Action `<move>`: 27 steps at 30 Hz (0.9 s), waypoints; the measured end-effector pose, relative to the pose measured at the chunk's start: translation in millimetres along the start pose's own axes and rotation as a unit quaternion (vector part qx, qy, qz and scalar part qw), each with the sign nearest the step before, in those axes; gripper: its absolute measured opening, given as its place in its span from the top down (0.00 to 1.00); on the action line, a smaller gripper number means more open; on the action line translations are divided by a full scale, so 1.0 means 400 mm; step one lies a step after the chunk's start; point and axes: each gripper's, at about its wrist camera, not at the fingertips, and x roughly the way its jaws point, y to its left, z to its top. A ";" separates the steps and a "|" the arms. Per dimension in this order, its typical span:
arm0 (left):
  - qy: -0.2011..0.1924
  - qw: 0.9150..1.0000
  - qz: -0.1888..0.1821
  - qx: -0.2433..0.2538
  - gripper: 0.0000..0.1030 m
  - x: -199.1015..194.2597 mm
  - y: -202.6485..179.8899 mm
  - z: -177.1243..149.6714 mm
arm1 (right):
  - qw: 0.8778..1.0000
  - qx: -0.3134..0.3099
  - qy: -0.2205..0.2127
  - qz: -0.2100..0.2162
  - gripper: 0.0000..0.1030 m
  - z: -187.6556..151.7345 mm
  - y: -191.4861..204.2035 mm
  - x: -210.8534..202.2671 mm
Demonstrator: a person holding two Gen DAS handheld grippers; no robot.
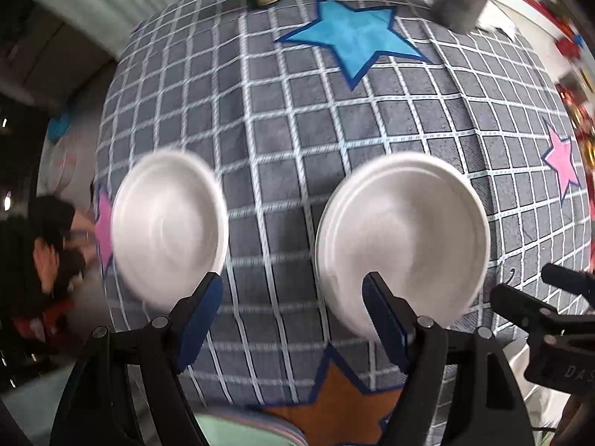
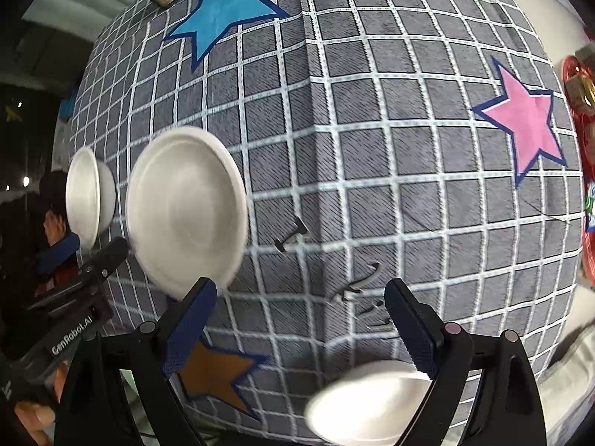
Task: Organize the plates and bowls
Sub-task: 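Grasp a white bowl with the left gripper while the right gripper grasps another bowl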
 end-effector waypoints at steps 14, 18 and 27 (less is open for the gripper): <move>0.013 0.998 -0.010 0.062 0.22 0.121 0.022 0.081 | 0.999 0.023 0.011 -0.037 0.10 0.086 0.037 0.074; 0.030 0.998 -0.033 0.047 0.26 0.152 0.044 0.089 | 0.999 0.028 0.015 -0.041 0.10 0.108 0.042 0.088; 0.046 0.996 -0.055 0.052 0.49 0.209 0.041 0.042 | 0.999 0.002 0.013 -0.041 0.47 0.081 0.049 0.107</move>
